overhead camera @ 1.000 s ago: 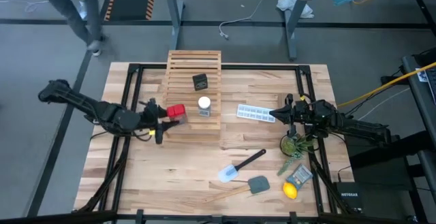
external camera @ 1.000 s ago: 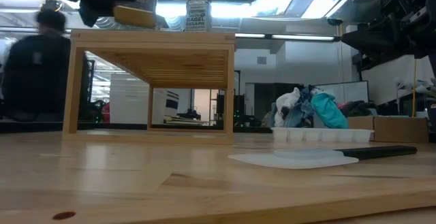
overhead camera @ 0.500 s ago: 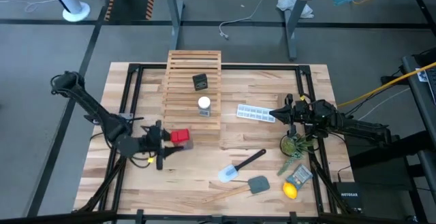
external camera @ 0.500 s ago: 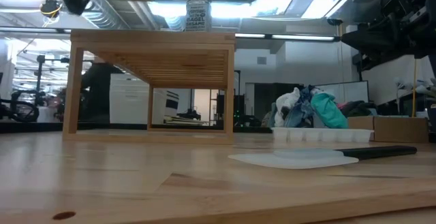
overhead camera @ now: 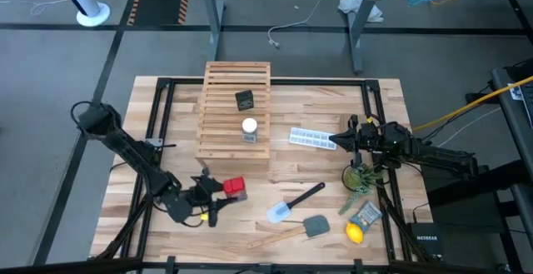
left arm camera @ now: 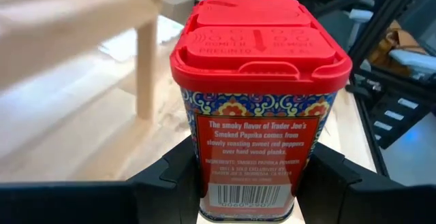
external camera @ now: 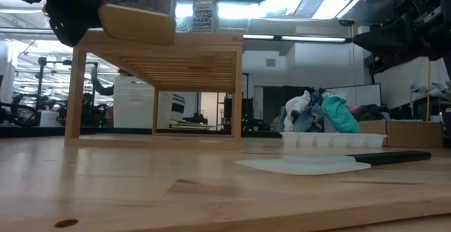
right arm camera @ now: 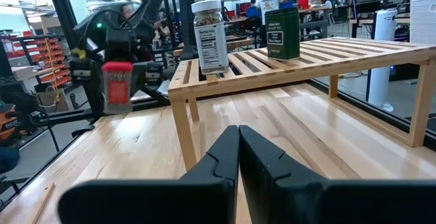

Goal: Shelf spices
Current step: Remove the red seasoning can from the shelf

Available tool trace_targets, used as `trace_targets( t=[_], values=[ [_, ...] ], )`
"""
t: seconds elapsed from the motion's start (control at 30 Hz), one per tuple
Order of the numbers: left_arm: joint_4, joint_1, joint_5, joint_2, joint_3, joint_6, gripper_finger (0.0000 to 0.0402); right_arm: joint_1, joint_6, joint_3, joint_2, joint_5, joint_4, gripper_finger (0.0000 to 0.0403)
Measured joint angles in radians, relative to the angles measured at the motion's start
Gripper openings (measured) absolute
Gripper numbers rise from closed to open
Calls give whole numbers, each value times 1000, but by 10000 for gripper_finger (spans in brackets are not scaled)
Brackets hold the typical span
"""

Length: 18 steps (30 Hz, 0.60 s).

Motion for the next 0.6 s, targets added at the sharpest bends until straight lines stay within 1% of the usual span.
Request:
trace_targets(
  t=[0.17,0.33,0.6],
  values=[
    [0,2,14,130,74,-37,166,0,0,0,0,0,0,17],
    [7,4,14,238,121,-112,166,0,0,0,0,0,0,17],
    [8,33,15,351,151,-189,166,0,-1,0,0,0,0,17]
  ],
)
